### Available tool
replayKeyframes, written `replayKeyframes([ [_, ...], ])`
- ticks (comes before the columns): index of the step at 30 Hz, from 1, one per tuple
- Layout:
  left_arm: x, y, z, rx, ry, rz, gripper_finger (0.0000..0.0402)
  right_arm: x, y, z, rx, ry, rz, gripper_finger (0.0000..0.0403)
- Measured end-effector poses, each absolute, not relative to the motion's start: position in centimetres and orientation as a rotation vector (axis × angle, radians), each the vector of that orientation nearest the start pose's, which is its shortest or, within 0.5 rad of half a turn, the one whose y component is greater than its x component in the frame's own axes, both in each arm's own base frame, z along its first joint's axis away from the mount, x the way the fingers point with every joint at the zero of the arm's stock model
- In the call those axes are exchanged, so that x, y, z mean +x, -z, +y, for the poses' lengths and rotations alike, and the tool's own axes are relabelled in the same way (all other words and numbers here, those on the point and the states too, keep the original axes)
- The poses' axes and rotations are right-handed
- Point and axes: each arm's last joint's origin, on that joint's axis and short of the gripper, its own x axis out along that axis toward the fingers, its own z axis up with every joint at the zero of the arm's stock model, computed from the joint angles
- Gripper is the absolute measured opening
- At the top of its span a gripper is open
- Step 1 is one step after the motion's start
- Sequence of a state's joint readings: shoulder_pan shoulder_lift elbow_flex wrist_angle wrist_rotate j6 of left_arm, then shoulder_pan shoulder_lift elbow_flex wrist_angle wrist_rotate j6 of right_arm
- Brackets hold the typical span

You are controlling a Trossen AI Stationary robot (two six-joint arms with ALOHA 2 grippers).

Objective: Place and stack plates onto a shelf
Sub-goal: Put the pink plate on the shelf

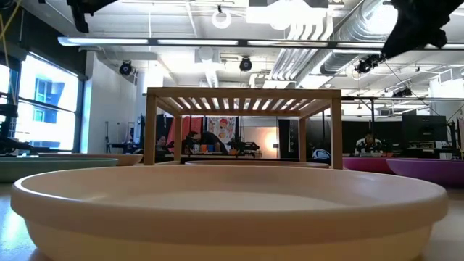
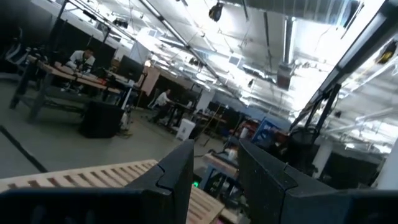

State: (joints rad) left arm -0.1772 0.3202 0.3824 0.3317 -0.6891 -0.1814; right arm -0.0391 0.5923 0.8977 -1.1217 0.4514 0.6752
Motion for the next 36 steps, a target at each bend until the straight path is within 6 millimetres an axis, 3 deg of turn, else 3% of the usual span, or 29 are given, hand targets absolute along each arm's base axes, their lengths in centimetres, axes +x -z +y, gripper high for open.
replayKeyframes([
  [8,10.6,-28.8,0.0,-0.302,-0.479,-0.319,0.0113,11.8,-29.1,-1.3,0.512,0.639,0.877,0.0092],
  [18,11.1,-28.6,-0.1,-0.289,-0.482,-0.288,0.0113,15.2,-26.9,-1.3,0.477,0.641,1.084,0.0092],
  [36,11.1,-28.6,-0.1,-0.313,-0.479,-0.294,0.0113,18.3,-23.9,-1.4,0.386,0.674,1.277,0.0158],
])
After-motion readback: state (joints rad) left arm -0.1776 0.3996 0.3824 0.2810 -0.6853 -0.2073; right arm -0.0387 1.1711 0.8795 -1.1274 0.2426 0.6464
